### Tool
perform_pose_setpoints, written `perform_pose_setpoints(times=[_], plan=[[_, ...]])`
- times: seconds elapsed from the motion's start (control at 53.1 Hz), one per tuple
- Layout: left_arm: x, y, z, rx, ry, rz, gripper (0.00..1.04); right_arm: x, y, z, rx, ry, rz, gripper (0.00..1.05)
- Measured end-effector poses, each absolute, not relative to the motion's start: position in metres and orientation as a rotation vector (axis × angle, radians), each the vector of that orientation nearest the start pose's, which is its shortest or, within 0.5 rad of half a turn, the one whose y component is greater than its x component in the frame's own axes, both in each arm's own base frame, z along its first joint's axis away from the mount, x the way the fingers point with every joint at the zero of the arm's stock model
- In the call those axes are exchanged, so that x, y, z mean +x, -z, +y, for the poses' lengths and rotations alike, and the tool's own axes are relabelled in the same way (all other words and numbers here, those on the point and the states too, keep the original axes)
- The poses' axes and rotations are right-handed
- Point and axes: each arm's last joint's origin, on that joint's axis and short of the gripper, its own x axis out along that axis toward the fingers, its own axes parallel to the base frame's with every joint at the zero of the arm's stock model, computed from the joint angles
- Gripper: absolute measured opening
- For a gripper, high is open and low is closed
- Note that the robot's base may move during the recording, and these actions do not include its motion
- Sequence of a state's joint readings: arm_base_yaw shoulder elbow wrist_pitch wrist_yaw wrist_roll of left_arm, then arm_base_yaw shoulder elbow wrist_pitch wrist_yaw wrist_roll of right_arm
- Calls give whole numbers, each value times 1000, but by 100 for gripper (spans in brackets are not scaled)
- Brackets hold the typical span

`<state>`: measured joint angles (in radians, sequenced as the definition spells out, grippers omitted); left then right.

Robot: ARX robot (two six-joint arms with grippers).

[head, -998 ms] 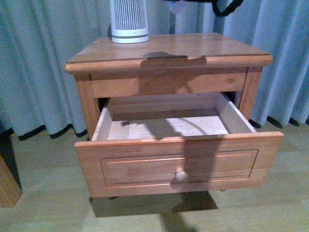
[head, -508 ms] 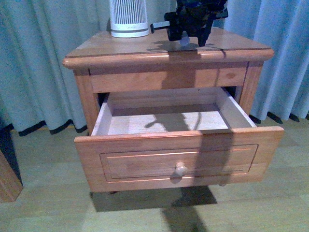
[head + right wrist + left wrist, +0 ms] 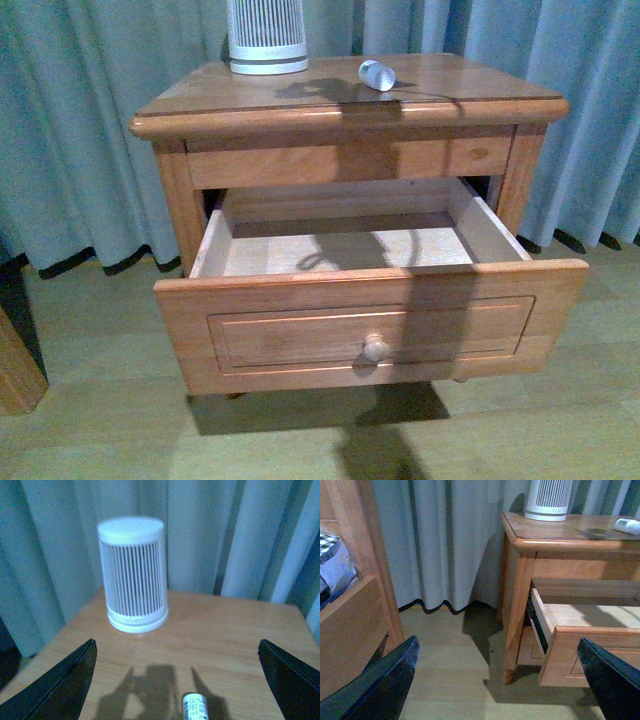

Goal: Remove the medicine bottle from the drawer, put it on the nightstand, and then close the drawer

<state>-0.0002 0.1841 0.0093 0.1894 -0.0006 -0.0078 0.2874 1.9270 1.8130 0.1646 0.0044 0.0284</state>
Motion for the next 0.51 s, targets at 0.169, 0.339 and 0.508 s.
perform_pose_setpoints(times=[0.169,0.339,0.508], plan=[[109,-170,0,-8,0,-15,98,348,-347,108,53,-308,27,67],[109,-170,0,-8,0,-15,98,283,-274,94,67,-272,164,30],[109,-170,0,-8,0,-15,98,258,-194,95,43,-231,352,3]])
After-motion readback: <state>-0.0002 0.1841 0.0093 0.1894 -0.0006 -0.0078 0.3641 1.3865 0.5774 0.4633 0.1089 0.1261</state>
